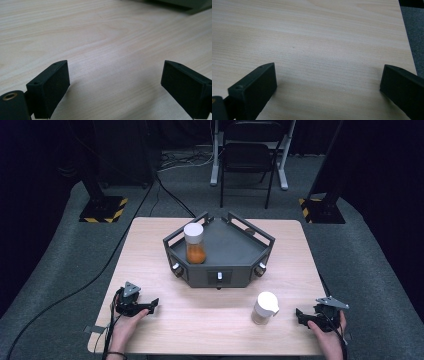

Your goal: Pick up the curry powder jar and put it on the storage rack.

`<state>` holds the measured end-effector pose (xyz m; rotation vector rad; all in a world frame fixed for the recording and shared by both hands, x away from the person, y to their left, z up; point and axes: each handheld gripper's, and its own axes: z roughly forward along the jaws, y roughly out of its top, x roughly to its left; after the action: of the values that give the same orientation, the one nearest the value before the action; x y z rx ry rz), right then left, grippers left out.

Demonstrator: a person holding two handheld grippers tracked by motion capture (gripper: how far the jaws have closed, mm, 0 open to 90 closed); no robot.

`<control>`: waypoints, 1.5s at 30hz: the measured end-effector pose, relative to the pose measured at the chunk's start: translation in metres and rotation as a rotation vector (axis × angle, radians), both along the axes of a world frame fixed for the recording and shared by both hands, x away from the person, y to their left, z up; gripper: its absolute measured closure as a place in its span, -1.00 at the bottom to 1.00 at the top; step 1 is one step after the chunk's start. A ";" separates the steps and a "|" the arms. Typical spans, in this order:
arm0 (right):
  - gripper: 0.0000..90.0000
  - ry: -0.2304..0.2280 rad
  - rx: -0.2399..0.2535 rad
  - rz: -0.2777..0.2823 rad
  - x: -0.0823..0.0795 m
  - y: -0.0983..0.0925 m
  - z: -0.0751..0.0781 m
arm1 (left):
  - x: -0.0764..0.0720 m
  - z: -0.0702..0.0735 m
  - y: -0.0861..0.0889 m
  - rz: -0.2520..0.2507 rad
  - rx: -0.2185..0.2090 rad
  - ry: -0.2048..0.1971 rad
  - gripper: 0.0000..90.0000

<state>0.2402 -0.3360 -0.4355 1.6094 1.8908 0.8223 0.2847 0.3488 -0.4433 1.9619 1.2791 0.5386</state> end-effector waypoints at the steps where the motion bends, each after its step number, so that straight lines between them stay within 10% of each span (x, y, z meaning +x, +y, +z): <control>1: -1.00 0.000 0.000 0.000 0.000 0.000 0.000 | 0.001 0.001 -0.002 0.000 0.015 0.012 -0.82; 45: -1.00 0.000 -0.001 0.002 0.000 0.000 0.000 | 0.000 0.003 -0.008 0.006 0.044 0.019 -0.89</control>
<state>0.2406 -0.3362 -0.4354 1.6076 1.8930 0.8224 0.2847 0.3407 -0.4408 2.0038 1.2955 0.5572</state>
